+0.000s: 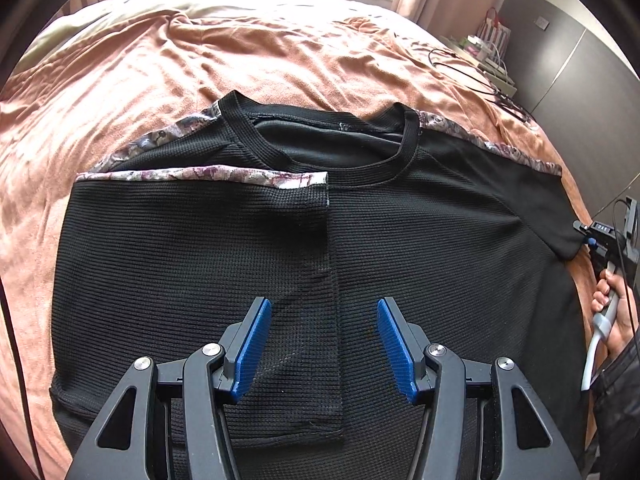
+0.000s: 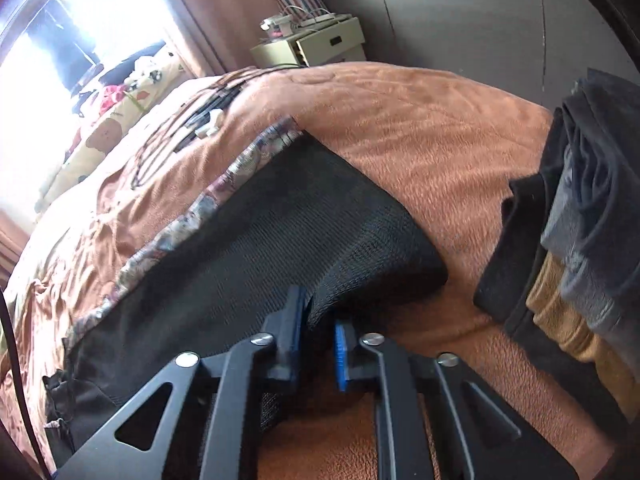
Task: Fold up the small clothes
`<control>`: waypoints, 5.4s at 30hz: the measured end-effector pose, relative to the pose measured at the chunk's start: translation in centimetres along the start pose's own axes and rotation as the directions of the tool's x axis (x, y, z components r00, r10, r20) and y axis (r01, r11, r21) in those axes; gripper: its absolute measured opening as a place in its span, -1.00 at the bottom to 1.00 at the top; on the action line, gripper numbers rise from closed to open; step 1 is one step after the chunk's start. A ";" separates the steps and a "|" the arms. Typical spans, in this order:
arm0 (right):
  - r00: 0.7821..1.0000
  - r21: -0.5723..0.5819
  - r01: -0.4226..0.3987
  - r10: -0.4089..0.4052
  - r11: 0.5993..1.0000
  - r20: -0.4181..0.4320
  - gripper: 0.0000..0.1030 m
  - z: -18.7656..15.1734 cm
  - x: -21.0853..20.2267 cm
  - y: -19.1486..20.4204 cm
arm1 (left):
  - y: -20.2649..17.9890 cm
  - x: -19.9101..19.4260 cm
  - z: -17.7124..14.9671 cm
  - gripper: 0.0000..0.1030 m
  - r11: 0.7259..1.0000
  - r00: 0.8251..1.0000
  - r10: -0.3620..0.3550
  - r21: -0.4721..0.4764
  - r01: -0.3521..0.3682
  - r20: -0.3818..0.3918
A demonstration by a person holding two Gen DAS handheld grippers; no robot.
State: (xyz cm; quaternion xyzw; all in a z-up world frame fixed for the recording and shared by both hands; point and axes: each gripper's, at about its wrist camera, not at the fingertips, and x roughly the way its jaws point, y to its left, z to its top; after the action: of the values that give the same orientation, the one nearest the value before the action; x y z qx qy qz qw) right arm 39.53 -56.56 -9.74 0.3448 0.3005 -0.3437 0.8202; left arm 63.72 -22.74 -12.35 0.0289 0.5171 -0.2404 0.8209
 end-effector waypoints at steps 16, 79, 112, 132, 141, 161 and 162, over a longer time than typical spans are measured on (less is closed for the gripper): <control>0.910 -0.341 -0.393 0.414 0.854 -0.010 -0.92 0.4 -5.0 8.4 | 0.2 -1.2 -0.2 0.11 1.000 1.000 -0.007 -0.005 0.007 0.013; 0.820 -0.562 -0.572 0.436 0.598 -0.370 -0.99 -2.0 1.9 24.8 | 4.3 -4.0 -1.5 0.11 0.998 0.999 -0.009 -0.064 0.012 0.049; 0.906 -0.571 -0.409 0.241 0.712 -0.349 0.43 -2.4 -1.2 12.6 | -6.6 0.3 0.6 0.11 0.993 0.994 -0.111 0.036 0.111 -0.007; 0.908 -0.645 -0.381 0.136 0.663 -0.396 -0.20 -4.2 1.2 8.9 | -14.1 7.8 0.9 -0.27 0.988 0.990 -0.111 0.096 0.120 -0.091; 0.924 -0.634 -0.343 0.130 0.693 -0.358 -0.86 -4.7 2.3 8.9 | -15.9 6.2 -0.6 -0.77 0.968 0.970 -0.204 0.119 0.220 -0.134; 0.908 -0.548 -0.394 0.222 0.738 -0.355 0.02 -2.9 -1.3 8.3 | -16.1 4.8 -2.9 -0.12 0.973 0.962 -0.195 0.087 0.215 -0.190; 0.912 -0.548 -0.388 0.220 0.741 -0.347 0.04 -3.0 -0.9 8.5 | -15.6 4.2 -2.7 0.06 0.973 0.965 -0.198 0.089 0.215 -0.171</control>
State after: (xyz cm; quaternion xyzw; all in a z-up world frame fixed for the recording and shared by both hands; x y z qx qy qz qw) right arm 44.77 -49.44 -7.82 0.1508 0.4381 -0.0415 0.8852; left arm 56.31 -37.27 -14.10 0.0381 0.5684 -0.3489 0.7441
